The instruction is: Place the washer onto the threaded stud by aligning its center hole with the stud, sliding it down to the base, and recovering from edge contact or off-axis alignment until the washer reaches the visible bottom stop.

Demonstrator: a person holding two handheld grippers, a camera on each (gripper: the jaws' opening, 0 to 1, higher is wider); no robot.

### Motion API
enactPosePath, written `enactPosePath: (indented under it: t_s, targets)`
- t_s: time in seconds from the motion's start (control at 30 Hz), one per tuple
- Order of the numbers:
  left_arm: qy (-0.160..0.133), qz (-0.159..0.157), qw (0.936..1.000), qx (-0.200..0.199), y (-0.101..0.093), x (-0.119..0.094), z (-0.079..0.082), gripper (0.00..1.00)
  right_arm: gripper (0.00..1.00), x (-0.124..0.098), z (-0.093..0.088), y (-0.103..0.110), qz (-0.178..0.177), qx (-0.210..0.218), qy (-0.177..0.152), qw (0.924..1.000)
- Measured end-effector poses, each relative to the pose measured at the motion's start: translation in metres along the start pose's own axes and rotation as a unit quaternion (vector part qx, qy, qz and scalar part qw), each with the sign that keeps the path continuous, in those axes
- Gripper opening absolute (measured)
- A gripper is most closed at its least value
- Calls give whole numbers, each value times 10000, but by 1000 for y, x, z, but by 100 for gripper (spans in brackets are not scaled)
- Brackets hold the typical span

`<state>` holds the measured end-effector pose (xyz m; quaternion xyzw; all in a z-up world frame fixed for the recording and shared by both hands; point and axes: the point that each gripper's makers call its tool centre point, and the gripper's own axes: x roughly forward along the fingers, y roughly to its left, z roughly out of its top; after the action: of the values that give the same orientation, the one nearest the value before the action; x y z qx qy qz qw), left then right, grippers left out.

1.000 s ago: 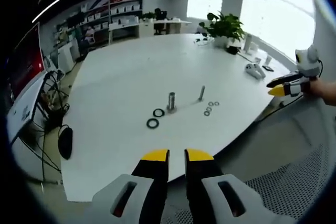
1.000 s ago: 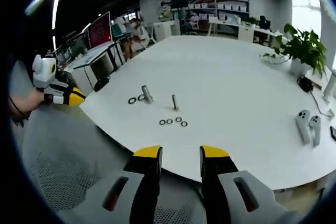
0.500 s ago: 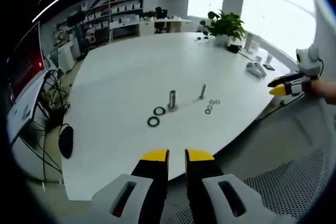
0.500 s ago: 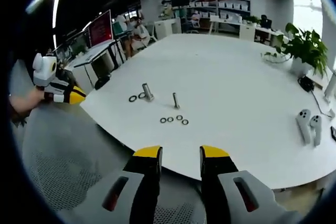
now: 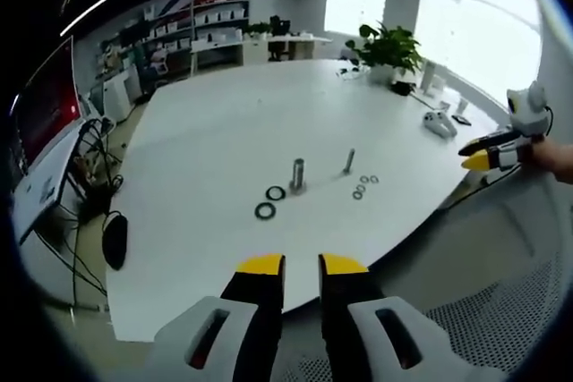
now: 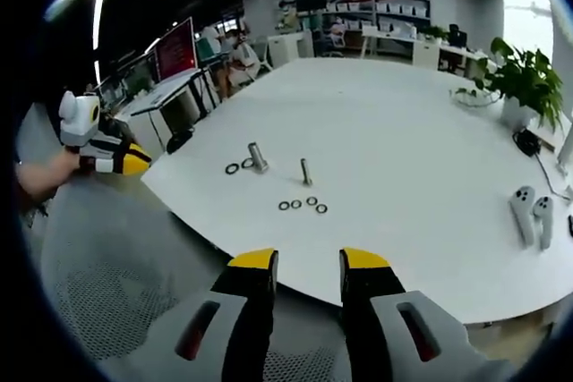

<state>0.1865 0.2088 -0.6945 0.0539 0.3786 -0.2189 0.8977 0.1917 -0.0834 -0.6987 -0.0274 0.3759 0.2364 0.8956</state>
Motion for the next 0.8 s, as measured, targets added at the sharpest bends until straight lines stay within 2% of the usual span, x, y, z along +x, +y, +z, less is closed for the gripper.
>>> enactPosePath:
  t_s: [0.2, 0.4, 0.6, 0.8]
  targets:
    - [204, -192, 9996, 106, -8, 0, -4, 14, 30, -1, 3, 2, 35, -11, -88, 10000]
    - [347, -324, 9988, -92, 1, 0, -4, 14, 30, -1, 2, 2, 40, 8, -80, 10000]
    - [500, -295, 9983, -33, 14, 9, 7, 14, 30, -1, 5, 3, 55, 20, -146, 9999]
    - [640, -375, 9972, 117, 17, 28, 16, 15, 31, -2, 6, 2, 37, 52, -184, 9998]
